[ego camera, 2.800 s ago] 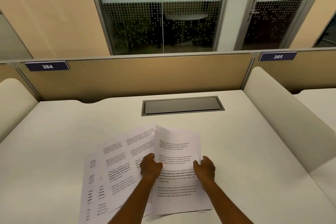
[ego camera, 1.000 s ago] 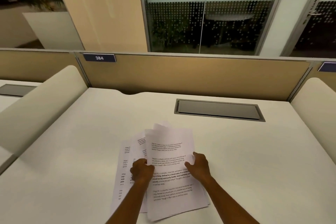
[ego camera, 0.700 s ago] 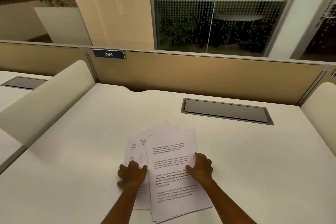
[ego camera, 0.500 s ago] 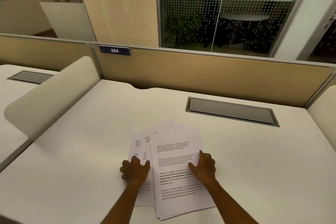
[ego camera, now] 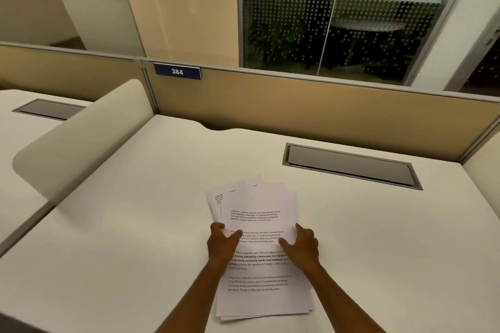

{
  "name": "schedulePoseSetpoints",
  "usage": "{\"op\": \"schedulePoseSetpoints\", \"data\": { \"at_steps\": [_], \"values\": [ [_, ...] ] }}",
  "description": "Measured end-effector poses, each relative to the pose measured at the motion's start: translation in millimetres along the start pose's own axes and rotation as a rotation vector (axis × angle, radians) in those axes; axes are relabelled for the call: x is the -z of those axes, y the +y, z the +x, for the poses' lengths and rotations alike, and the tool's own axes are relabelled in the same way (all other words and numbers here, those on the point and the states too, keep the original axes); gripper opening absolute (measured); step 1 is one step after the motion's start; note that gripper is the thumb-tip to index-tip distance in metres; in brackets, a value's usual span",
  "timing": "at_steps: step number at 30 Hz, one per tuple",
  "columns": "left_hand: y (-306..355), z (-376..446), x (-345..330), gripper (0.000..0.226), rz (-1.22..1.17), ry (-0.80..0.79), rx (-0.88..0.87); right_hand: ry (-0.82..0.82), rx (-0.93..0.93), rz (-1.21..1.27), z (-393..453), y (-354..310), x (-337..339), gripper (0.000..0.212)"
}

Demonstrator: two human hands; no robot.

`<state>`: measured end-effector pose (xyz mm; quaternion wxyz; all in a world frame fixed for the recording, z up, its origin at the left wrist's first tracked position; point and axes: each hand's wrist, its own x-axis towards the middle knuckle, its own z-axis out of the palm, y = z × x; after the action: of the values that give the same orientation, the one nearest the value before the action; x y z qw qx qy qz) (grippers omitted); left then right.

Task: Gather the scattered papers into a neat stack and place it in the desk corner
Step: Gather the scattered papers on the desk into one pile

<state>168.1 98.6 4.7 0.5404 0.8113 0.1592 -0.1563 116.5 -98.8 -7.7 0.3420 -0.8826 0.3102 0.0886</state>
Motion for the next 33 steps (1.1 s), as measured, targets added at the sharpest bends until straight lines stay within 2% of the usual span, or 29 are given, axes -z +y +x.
{"op": "schedulePoseSetpoints", "data": {
  "at_steps": [7,13,17,21,26,33],
  "values": [
    [7,3,-4,0.05,0.054,0.186,0.049,0.135,-0.07,0.073,-6,4,-1,0.073],
    [16,-3,-21,0.054,0.025,0.162,0.03,0.12,-0.048,0.101,-11,-2,-11,0.076],
    [20,0,-20,0.057,-0.055,0.151,0.072,0.106,-0.115,0.222,-5,-5,-2,0.084],
    [24,3,-17,0.059,-0.093,0.138,0.118,0.109,-0.168,0.298,3,-8,4,0.083],
    [27,2,-17,0.058,-0.069,0.107,0.128,0.098,-0.209,0.3,4,-16,2,0.075],
    [31,3,-13,0.049,-0.098,0.068,0.14,0.114,-0.196,0.207,0,-28,-3,0.08]
  ]
}}
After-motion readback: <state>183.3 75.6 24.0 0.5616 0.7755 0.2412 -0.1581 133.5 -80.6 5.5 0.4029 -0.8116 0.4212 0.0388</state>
